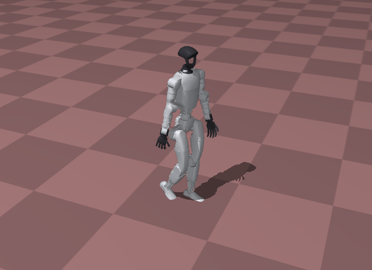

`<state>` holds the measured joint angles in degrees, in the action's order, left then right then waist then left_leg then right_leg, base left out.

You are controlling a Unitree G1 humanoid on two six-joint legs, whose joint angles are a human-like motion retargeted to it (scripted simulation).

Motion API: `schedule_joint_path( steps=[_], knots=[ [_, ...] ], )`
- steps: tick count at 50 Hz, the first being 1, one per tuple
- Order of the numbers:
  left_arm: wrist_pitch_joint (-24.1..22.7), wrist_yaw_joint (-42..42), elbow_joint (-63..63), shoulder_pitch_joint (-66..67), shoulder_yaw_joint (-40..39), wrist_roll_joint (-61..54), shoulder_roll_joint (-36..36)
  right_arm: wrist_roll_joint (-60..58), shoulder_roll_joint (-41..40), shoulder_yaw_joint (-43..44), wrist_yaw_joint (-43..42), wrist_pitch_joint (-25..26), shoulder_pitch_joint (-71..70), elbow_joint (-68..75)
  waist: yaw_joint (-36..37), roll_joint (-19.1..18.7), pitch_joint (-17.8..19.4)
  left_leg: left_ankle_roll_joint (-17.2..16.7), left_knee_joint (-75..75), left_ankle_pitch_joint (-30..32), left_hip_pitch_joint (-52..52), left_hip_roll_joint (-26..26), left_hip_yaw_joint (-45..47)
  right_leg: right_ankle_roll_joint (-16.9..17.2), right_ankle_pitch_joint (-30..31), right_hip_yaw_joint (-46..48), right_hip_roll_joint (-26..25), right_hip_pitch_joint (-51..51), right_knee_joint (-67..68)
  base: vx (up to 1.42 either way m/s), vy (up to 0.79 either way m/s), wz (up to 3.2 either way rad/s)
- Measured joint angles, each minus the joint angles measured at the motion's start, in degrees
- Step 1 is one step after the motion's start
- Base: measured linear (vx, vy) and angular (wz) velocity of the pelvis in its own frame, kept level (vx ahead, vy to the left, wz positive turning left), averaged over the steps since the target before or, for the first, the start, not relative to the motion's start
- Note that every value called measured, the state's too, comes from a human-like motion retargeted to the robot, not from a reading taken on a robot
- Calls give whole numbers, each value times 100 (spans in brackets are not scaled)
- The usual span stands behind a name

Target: Walk run

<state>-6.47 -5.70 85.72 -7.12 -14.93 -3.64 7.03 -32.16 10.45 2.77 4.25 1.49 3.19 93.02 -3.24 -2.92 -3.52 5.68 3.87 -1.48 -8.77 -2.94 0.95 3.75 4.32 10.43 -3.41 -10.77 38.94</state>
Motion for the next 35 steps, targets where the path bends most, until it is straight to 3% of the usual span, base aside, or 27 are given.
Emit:
schedule_joint_path(
  steps=[8, 13, 16, 20, 24, 27, 31, 32, 35],
  knots=[
    [-456, -290, -1120, -904, 1082, 684, 48, 50, 91, 258, 721, -4, 532, 430, -558, 237, 114, 72, -102, -284, 726, -544, -391, -4, -378, -248, 381, -926, -2207, 58, -3, 85],
    [-443, -61, -1193, -1084, 1201, 1278, 101, 37, 66, 281, 971, -30, 480, 389, -753, 287, 260, 71, -101, -560, 1237, -642, -466, -143, -389, 79, 529, -1352, -3430, 56, -8, 41],
    [-381, -99, -945, -967, 1116, 1405, 91, 85, 33, 292, 842, -45, 385, 258, -817, 251, 271, 57, -48, -715, 1456, -627, -446, -9, -428, 241, 499, -1499, -3845, 66, -13, 19],
    [-203, -472, -245, -615, 906, 1513, 107, 110, -4, 412, 606, -38, 191, 111, -983, 136, 161, -26, 118, -790, 1660, -589, -472, -520, -227, 301, 515, -1397, -3565, 75, -14, 42],
    [330, -698, 576, -79, 825, 1854, 243, 169, 3, 570, 321, -11, 95, -7, -1302, -52, -75, -368, 540, -147, 1767, -404, -571, -730, 328, 481, 500, -1053, -3620, 88, -20, 73],
    [628, -494, 924, 490, 829, 2208, 278, 391, 19, 649, 114, 10, -45, 83, -1213, -100, -247, -1027, 1318, 1126, 1604, -208, -445, -844, 105, 14, 419, -767, -3604, 86, -23, 29],
    [487, -464, 913, 1309, 805, 2276, 316, 525, 37, 552, -14, 51, -514, 136, -991, 301, -285, -1850, 3085, 2340, 955, -432, -167, -850, -229, 288, 735, -304, -3556, 64, -21, -22],
    [459, -552, 875, 1457, 783, 2273, 343, 533, 40, 494, -47, 79, -665, 101, -946, 377, -274, -1914, 3502, 2422, 745, -457, -118, -847, -319, 228, 765, -227, -3539, 53, -19, -23],
    [516, -740, 680, 1843, 634, 2361, 378, 434, 68, 403, -137, 178, -1090, -123, -871, 503, -185, -1641, 4326, 1747, 128, -417, -142, -902, -496, 241, 733, 37, -3568, 49, -16, -16]
  ],
)
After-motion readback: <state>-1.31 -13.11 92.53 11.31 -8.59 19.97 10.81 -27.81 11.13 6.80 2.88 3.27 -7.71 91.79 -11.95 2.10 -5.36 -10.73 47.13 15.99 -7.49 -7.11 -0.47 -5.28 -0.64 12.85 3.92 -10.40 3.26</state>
